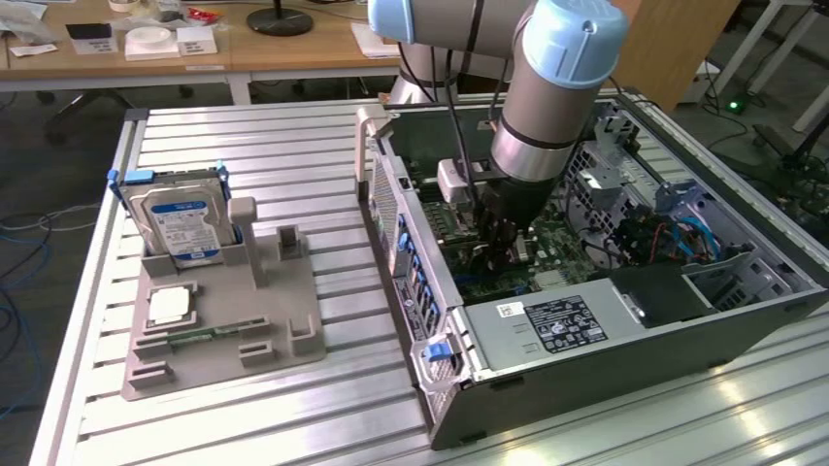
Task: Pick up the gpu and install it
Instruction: 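Insert the gpu into the slot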
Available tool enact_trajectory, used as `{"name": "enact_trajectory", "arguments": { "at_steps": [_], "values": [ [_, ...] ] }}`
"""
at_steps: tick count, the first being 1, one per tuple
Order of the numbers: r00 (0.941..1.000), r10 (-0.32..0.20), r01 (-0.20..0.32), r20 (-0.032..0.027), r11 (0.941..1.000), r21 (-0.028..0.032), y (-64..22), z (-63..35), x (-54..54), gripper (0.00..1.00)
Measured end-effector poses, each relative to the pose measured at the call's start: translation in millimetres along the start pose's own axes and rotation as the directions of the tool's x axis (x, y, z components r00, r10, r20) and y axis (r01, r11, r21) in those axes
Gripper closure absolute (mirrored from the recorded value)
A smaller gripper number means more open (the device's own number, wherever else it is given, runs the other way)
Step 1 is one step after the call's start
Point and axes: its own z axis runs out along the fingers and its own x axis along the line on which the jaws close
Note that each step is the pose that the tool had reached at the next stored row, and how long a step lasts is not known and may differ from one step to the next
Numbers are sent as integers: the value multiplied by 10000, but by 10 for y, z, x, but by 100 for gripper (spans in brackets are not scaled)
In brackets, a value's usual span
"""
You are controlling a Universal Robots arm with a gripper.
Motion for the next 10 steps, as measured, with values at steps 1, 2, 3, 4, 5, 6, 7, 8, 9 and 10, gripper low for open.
{"name": "enact_trajectory", "arguments": {
  "at_steps": [1,2,3,4,5,6,7,8,9,10],
  "values": [
    [10000,2,-2,0,10000,0,0,2,0,72],
    [10000,2,-2,0,10000,0,0,3,0,72],
    [10000,1,-1,0,10000,0,-1,4,0,72],
    [10000,0,0,0,10000,0,-1,4,0,72],
    [10000,0,0,1,10000,1,-1,5,0,72],
    [10000,0,0,0,10000,-2,-2,6,0,72],
    [10000,0,0,2,10000,-8,-2,7,-1,72],
    [10000,1,-1,2,10000,-17,-2,7,-2,72],
    [10000,3,-3,2,10000,-32,-2,8,-3,72],
    [10000,6,-6,-2,10000,-56,-3,7,-3,72]
  ]
}}
